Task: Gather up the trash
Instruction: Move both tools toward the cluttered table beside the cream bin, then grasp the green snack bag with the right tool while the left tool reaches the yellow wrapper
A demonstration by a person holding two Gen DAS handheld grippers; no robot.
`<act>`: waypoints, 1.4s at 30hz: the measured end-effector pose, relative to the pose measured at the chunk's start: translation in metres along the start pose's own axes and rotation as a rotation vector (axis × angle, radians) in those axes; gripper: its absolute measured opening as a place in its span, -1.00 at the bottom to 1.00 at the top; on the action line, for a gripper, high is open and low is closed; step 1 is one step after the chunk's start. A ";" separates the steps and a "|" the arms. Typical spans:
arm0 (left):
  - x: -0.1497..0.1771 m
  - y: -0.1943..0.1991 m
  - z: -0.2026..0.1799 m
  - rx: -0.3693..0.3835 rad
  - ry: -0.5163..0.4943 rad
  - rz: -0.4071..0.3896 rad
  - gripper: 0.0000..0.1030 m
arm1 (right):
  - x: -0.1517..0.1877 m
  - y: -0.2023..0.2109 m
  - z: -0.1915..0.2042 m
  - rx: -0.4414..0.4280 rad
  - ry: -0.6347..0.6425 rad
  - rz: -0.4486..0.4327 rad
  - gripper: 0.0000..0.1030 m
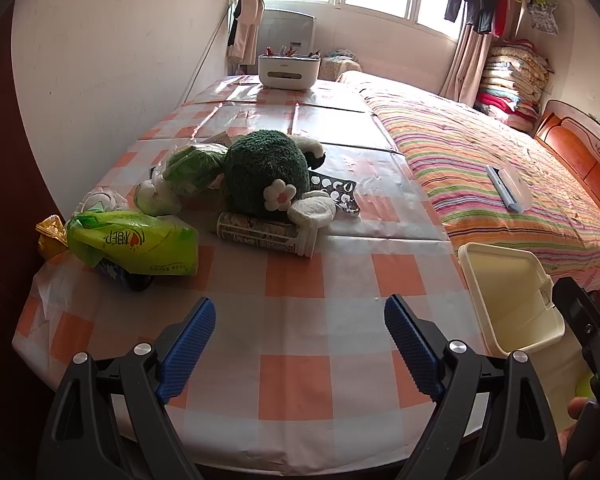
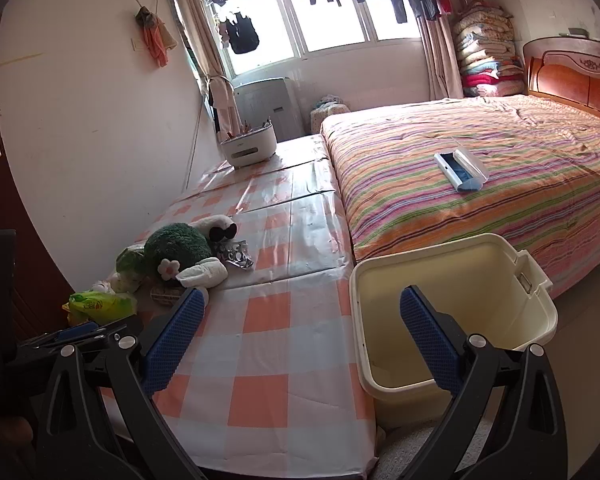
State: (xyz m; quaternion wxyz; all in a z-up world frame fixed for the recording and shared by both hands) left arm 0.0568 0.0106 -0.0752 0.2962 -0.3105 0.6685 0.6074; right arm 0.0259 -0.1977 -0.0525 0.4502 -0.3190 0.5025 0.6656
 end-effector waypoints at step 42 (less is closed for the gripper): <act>0.004 0.013 0.078 -0.137 0.097 -0.003 0.63 | 0.012 -0.035 0.071 -0.160 0.067 0.076 0.88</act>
Point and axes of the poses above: each gripper's, at about its wrist camera, not at the fingertips, and y roughly against the way its jaws point, z to its left, x to its underside, the point moved 10 cm from there along -y, roughly the way its jaws point, and after that the axes turned 7 degrees about -z, right-handed, at the moved point
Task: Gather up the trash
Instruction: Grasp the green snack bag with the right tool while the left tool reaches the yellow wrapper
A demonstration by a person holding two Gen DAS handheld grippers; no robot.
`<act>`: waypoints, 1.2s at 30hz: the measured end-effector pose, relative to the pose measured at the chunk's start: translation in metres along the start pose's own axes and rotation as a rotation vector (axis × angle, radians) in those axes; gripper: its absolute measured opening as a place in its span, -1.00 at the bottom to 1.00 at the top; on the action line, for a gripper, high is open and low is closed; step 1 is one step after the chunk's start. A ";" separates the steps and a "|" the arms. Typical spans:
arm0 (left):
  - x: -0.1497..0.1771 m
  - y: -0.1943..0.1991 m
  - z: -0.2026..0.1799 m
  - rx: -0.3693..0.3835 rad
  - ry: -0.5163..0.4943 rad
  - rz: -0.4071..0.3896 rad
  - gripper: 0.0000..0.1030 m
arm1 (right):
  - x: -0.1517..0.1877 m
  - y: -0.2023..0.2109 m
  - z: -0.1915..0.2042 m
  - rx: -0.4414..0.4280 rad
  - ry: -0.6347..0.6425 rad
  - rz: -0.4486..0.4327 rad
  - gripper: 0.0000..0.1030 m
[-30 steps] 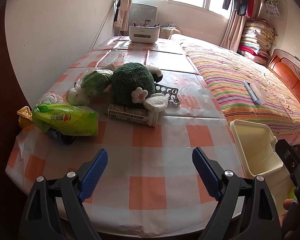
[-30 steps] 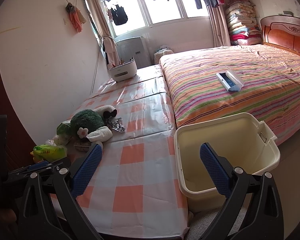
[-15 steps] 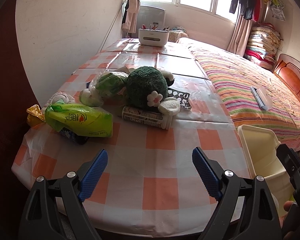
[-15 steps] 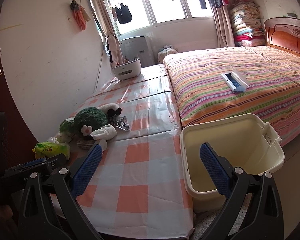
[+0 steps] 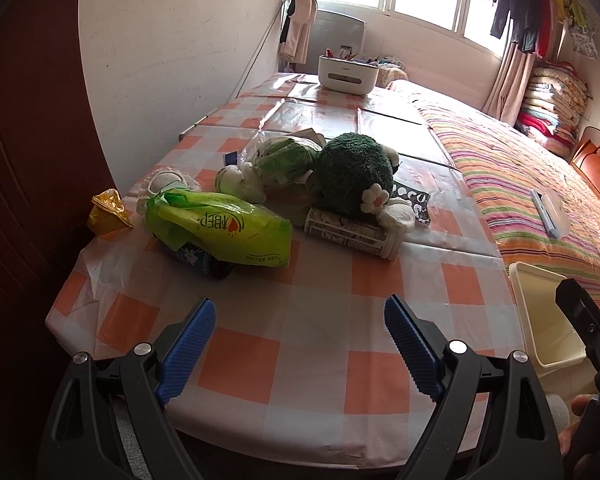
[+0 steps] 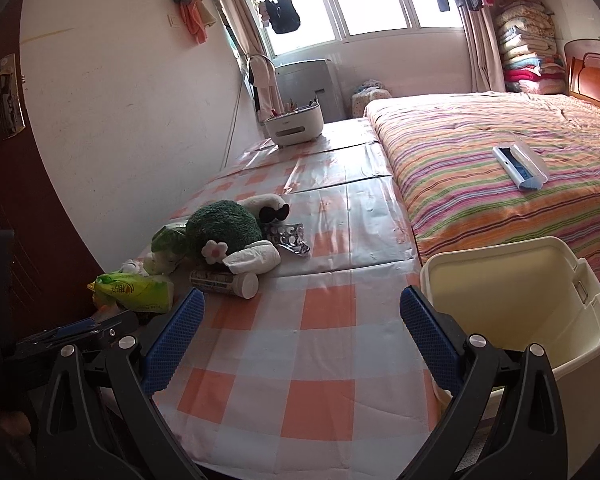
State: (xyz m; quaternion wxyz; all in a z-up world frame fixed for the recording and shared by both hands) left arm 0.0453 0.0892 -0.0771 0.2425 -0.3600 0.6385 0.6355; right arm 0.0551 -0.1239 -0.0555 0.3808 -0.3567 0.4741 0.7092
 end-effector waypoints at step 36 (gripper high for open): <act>0.037 0.006 0.172 -0.219 0.275 0.054 0.63 | 0.074 -0.153 0.254 -0.487 0.548 0.397 0.17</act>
Point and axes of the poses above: each gripper's, at about its wrist camera, not at the fingertips, and y roughly against the way its jaws point, z to its left, x to its underside, the point moved 10 cm from there along -y, roughly the way its jaws point, and after that the axes turned 7 degrees about -z, right-handed, at the moved point
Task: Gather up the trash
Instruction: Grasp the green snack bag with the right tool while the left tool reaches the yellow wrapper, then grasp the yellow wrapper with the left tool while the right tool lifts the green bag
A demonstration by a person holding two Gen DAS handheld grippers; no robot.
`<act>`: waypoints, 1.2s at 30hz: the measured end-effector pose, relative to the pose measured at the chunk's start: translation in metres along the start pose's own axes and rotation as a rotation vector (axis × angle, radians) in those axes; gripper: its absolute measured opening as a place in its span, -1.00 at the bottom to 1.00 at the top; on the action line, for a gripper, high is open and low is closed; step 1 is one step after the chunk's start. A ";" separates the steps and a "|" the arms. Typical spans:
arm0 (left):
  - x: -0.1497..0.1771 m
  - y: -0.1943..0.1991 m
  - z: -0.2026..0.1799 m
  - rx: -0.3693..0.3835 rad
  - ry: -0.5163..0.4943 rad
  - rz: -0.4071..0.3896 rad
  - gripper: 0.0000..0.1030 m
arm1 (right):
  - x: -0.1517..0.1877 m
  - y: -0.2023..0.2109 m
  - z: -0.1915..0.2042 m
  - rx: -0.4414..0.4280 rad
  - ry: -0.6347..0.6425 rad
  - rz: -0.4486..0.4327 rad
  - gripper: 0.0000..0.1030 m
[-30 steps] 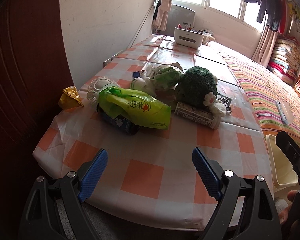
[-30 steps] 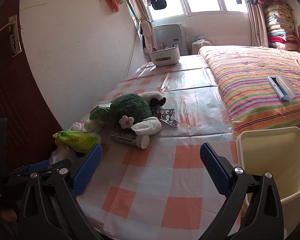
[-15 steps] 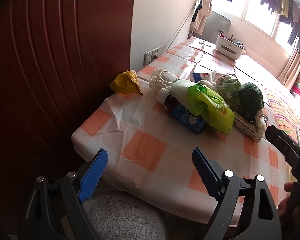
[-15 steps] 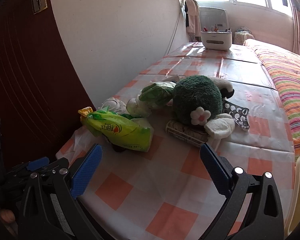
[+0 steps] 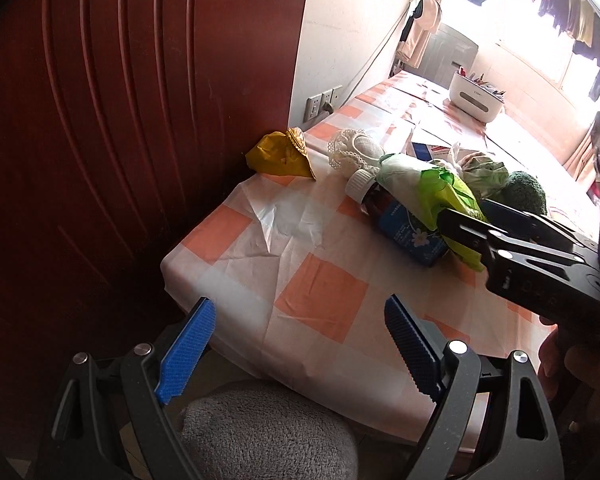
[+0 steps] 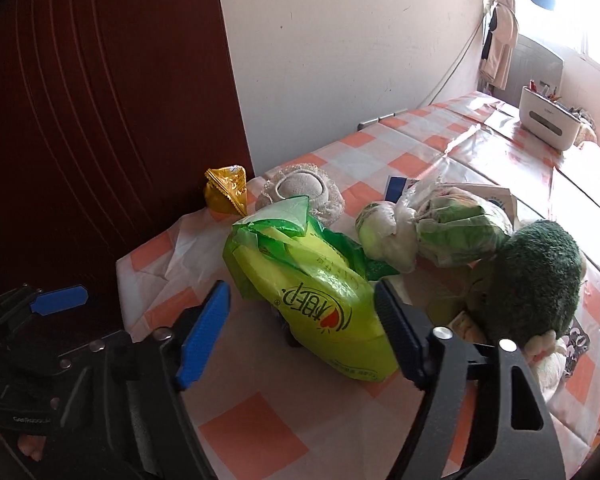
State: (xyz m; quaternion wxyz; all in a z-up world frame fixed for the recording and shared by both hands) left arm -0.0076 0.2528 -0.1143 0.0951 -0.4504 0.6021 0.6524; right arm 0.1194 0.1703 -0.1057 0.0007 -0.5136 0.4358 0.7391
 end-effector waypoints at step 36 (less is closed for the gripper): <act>-0.111 -0.132 0.003 -0.266 0.099 -0.007 -0.23 | 0.036 0.103 -0.042 -0.039 -0.295 -0.183 -0.63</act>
Point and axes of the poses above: each gripper's, at about its wrist camera, not at the fingertips, and y roughly against the way its jaws point, z to its left, x to its underside, the point moved 10 cm from there along -y, roughly the way its jaws point, and after that the axes turned 7 degrees about -z, right-handed, at the moved point
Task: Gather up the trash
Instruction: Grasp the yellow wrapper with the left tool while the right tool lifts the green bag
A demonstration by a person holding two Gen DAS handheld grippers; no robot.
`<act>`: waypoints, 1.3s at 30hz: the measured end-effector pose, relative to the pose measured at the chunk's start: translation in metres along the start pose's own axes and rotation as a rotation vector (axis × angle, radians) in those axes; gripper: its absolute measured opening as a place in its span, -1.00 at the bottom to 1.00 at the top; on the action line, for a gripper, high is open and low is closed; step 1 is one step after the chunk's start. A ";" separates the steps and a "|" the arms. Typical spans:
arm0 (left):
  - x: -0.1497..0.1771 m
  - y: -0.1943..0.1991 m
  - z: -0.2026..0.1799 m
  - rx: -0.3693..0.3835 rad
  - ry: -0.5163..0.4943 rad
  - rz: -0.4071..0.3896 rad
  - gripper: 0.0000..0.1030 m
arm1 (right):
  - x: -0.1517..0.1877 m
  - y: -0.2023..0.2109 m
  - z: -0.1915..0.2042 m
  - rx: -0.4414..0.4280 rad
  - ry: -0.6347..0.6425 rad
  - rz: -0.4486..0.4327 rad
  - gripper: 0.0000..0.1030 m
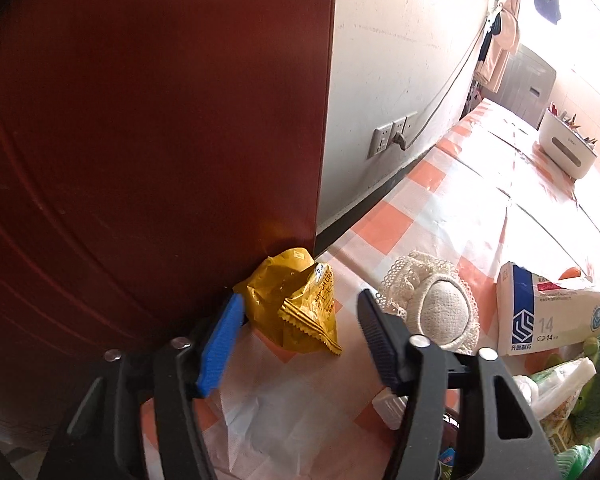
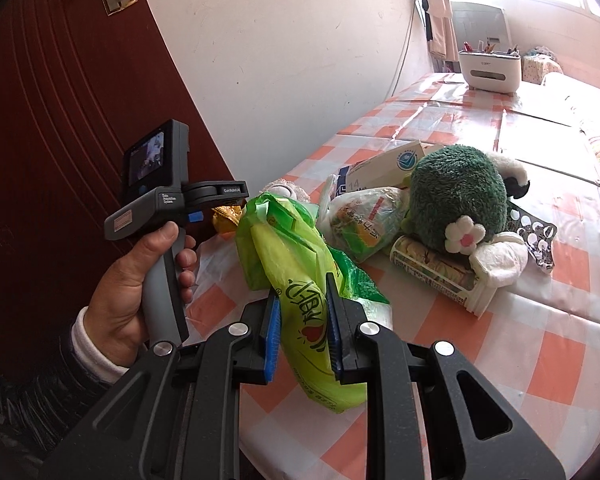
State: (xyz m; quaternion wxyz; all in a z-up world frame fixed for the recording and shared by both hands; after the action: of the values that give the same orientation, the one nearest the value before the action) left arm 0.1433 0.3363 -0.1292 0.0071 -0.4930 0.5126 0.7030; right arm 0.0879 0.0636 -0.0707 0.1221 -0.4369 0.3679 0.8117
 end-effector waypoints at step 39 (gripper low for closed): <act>0.048 0.152 -0.088 0.396 -0.172 -0.134 -0.66 | 0.009 0.099 -0.065 0.159 -0.181 -0.180 -0.63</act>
State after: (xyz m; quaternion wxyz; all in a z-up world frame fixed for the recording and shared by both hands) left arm 0.1003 0.1758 -0.0533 0.1940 -0.4530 0.6045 0.6259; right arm 0.0715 -0.0524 -0.0516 0.2613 -0.3819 0.3781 0.8018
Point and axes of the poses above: each gripper's, at about its wrist camera, not at the fingertips, and y roughly against the way its jaws point, z to its left, x to its underside, the point moved 10 cm from there along -y, roughly the way its jaws point, and after that the axes turned 7 degrees about -z, right-handed, at the moved point
